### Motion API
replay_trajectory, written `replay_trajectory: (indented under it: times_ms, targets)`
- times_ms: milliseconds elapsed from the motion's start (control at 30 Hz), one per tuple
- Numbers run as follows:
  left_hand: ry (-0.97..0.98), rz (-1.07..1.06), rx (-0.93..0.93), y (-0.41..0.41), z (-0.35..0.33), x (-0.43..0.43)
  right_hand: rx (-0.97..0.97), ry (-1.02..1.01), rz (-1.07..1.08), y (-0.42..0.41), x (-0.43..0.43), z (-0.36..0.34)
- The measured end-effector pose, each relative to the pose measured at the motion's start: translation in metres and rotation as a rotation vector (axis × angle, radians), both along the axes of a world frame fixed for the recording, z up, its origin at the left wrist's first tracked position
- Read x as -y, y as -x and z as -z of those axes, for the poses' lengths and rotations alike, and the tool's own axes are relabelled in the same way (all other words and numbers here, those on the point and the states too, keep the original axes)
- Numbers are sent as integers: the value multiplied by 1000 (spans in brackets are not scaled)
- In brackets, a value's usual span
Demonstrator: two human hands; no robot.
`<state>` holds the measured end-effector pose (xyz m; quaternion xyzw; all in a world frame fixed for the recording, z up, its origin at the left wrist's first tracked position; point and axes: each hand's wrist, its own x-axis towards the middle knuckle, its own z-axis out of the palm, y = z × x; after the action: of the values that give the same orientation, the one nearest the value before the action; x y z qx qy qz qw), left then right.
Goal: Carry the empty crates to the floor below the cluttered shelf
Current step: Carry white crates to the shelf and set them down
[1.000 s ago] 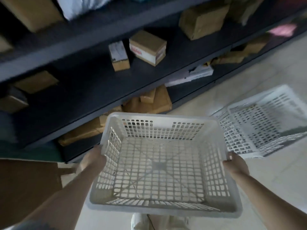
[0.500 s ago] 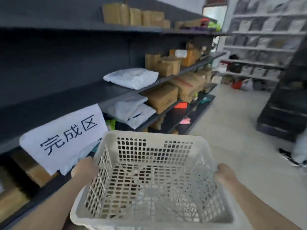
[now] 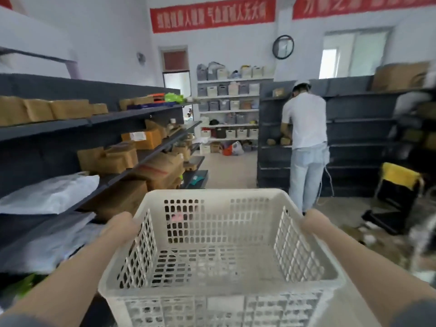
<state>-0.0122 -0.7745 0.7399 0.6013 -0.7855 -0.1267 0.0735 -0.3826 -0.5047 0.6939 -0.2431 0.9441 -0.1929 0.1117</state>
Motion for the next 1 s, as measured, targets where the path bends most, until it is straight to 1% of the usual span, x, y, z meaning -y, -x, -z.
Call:
replay_trajectory:
  times_ms: [100, 167, 233, 267, 367, 467, 500, 567, 667, 733, 833, 1000]
  targets:
    - [-20, 97, 30, 82, -11, -13, -8, -114, 93, 39, -53, -17]
    - [-52, 164, 68, 136, -14, -24, 21, -145, 184, 68, -89, -29]
    - [-67, 239, 104, 194, -14, -34, 57, -124, 283, 92, -125, -36]
    - [-69, 273, 85, 225, -14, -42, 67, -87, 320, 111, -144, -33]
    - [-66, 404, 19, 325, -15, -75, 57, -60, 455, 147, -205, -31]
    - [-181, 557, -104, 422, -9, -114, 98, 6, 628, 165, -271, -28]
    - [-180, 611, -105, 454, -6, -128, 100, 48, 684, 170, -291, -26]
    - [-137, 702, -29, 508, -3, -163, 99, 81, 815, 182, -334, -23]
    - [-180, 848, 15, 588, -4, -223, 106, 40, 1011, 194, -395, -22]
    - [-167, 972, 49, 638, -4, -270, 108, 51, 1108, 198, -435, -20]
    - [-124, 1138, 71, 706, 1, -345, 60, 96, 1250, 198, -500, -17]
    - [-89, 1366, 55, 789, 9, -490, 66, 79, 1505, 194, -603, -3]
